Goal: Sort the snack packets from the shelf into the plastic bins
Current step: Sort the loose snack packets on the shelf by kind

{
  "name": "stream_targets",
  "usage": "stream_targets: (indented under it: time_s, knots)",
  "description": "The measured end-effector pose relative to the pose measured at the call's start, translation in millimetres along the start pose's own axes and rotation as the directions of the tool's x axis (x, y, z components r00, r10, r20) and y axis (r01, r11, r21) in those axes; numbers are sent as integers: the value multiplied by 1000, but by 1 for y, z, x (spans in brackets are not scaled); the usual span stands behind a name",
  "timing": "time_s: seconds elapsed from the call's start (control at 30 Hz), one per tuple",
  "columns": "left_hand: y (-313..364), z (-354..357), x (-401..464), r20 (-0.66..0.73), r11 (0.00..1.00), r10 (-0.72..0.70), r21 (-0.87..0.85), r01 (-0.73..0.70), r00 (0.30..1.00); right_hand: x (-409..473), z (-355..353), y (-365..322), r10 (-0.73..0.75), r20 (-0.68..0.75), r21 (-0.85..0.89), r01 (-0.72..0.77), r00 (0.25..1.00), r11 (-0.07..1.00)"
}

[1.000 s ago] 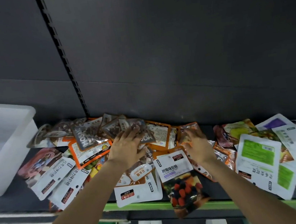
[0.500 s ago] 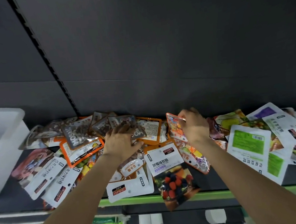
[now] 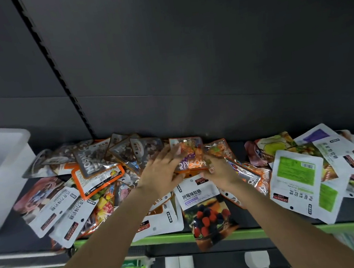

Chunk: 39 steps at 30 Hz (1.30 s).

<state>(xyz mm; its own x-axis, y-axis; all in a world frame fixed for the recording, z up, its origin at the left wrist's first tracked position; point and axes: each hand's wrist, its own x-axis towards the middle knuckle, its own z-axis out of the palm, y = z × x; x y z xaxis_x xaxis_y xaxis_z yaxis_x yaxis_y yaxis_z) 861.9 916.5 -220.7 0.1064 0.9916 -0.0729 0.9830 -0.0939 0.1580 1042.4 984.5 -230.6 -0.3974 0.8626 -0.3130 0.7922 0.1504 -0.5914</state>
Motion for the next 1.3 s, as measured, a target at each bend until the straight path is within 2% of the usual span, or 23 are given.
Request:
stream_targets:
  time_s: [0.13, 0.2, 0.27, 0.33, 0.4, 0.53, 0.63, 0.77, 0.87, 0.93, 0.97, 1.03, 1.13, 1.23, 1.3]
  knots:
    - [-6, 13, 5, 190, 986, -24, 169, -9, 981, -10, 3, 13, 20, 21, -36, -20, 1000, 999]
    - [-6, 14, 4, 207, 981, -23, 193, -18, 978, -12, 5, 14, 19, 37, -17, -18, 999, 1000]
    - [-6, 12, 4, 198, 985, -39, 173, 5, 979, -11, 6, 13, 44, 19, 59, -45, 999, 997]
    - [-6, 9, 2, 187, 988, -60, 149, 32, 980, -9, 3, 12, 84, -31, 204, -76, 996, 976]
    - [-7, 8, 0, 167, 993, -83, 98, 67, 982, -8, -5, 13, 91, -97, 284, -59, 991, 957]
    - [2, 6, 4, 94, 984, -167, -43, 172, 981, -9, -33, 27, 128, -228, 309, -53, 965, 950]
    - [21, 4, 14, 43, 954, -251, -156, 254, 967, -15, -50, 44, 96, -344, 213, -22, 934, 977]
    - [53, 8, 25, -1, 947, -145, -288, 139, 989, -21, -68, 65, 99, -496, 96, -59, 863, 994]
    - [74, 15, 32, 62, 927, -96, -357, 112, 993, -27, -80, 85, 147, -559, 84, -121, 816, 989]
    - [84, 22, 35, 146, 948, -25, -310, 70, 989, -31, -89, 97, 160, -589, 96, -128, 792, 987]
    - [88, 25, 36, 195, 960, -4, -275, 59, 981, -32, -91, 102, 177, -583, 135, -120, 793, 984]
    - [95, 30, 37, 268, 974, -14, -216, 74, 963, -35, -89, 106, 193, -498, 222, -91, 845, 971]
    - [108, 35, 38, 245, 974, -58, -197, 108, 968, -41, -68, 111, 86, -278, 213, -26, 957, 977]
    - [127, 36, 41, 201, 963, -21, -259, 74, 979, -39, -59, 116, 16, -189, 120, 7, 982, 993]
    - [137, 39, 44, 229, 962, -15, -262, 77, 973, -34, -66, 121, 15, -207, 180, 23, 978, 983]
